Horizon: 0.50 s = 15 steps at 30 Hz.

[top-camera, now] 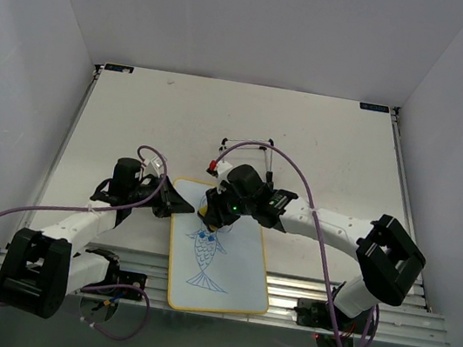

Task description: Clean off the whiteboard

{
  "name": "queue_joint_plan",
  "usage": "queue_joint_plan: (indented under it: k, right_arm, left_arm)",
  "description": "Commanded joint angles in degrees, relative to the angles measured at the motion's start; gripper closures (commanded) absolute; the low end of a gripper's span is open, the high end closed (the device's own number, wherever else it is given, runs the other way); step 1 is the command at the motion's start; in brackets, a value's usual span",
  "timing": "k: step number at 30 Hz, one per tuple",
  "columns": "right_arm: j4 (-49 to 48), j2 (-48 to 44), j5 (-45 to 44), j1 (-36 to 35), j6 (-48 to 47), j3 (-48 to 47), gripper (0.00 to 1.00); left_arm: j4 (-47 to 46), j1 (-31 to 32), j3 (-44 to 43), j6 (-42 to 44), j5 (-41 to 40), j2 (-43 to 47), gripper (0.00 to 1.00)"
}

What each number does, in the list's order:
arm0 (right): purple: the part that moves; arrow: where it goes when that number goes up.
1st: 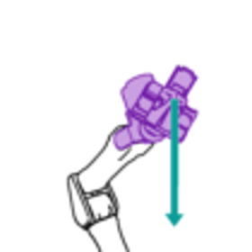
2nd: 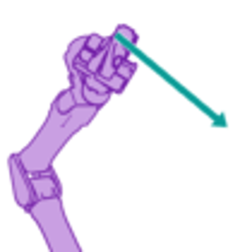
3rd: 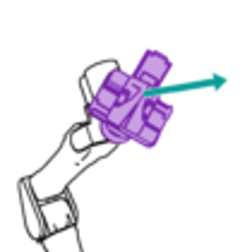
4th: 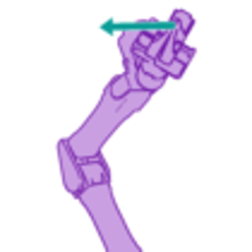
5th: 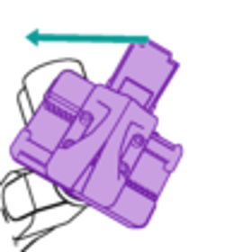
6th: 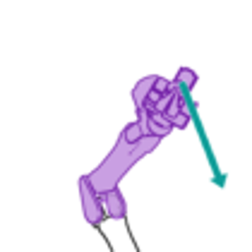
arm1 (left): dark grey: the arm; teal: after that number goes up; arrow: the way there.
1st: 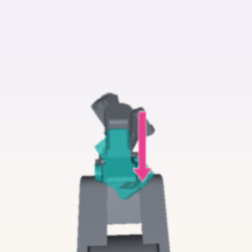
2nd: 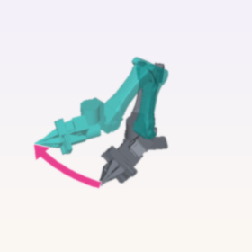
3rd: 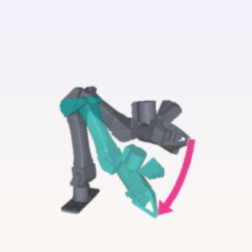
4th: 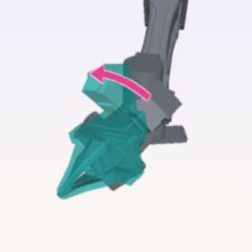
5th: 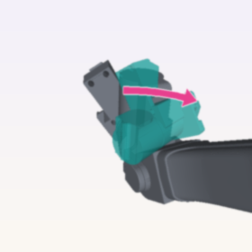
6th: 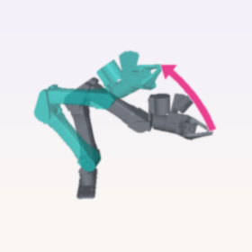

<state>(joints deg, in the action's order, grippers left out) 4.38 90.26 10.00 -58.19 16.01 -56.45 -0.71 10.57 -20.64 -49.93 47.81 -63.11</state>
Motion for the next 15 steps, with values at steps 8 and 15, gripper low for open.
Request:
queue_joint_plan:
  k: [8,15]
  right_arm:
    - [0.36,1.68,4.59,-1.66,-2.21,-0.6,0.82]
    - [1.68,2.29,4.24,-4.56,-2.48,-2.26,0.84]
  left_arm:
    - [-0.08,0.33,-1.68,6.6,-3.16,2.38,1.0]
    - [-0.26,0.33,-1.94,6.51,-3.25,1.5,1.0]
